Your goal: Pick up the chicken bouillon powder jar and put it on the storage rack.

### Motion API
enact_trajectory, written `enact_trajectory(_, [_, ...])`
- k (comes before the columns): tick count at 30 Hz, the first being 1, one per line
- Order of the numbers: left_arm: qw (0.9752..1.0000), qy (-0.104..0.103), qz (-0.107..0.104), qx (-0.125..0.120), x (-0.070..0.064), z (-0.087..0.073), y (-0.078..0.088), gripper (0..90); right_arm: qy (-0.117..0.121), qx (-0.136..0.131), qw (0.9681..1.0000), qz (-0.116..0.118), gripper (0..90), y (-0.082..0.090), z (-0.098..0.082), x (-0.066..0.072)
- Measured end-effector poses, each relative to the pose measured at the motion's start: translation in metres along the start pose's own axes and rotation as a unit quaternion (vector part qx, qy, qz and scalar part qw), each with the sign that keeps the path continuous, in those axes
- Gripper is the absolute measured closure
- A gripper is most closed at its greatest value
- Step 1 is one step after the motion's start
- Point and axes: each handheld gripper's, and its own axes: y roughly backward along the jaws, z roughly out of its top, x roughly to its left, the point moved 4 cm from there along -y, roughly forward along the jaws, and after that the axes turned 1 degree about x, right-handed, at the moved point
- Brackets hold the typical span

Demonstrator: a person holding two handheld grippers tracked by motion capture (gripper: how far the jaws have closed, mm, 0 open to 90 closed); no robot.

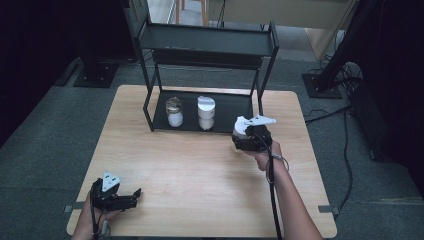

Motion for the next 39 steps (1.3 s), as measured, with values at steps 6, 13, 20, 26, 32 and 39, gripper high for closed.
enact_trajectory(6, [1.0,-0.001,-0.002,0.0,0.0,0.0,0.0,0.0,-0.002,0.001,1.0,-0.005,30.6,-0.007,0.011,0.001])
enact_trajectory(13, [1.0,-0.001,-0.003,-0.001,0.0,0.0,0.0,0.0,-0.011,0.004,0.9998,-0.014,30.6,-0.016,0.022,0.0])
enact_trajectory(20, [0.9999,0.007,-0.007,-0.004,0.001,0.0,0.001,0.0,-0.014,0.0,0.9996,-0.024,30.6,-0.022,0.036,-0.003])
enact_trajectory(26, [0.9999,0.007,-0.007,-0.005,0.001,0.0,0.001,0.0,-0.021,0.007,0.9993,-0.03,30.6,-0.031,0.041,-0.007])
enact_trajectory(32, [0.9999,0.008,-0.008,-0.005,0.002,0.0,0.001,0.0,-0.023,0.012,0.9991,-0.033,30.6,-0.041,0.046,-0.008])
enact_trajectory(39, [0.9998,0.013,-0.01,-0.007,0.002,0.0,0.001,0.3,-0.03,0.009,0.9987,-0.041,30.6,-0.052,0.053,-0.009])
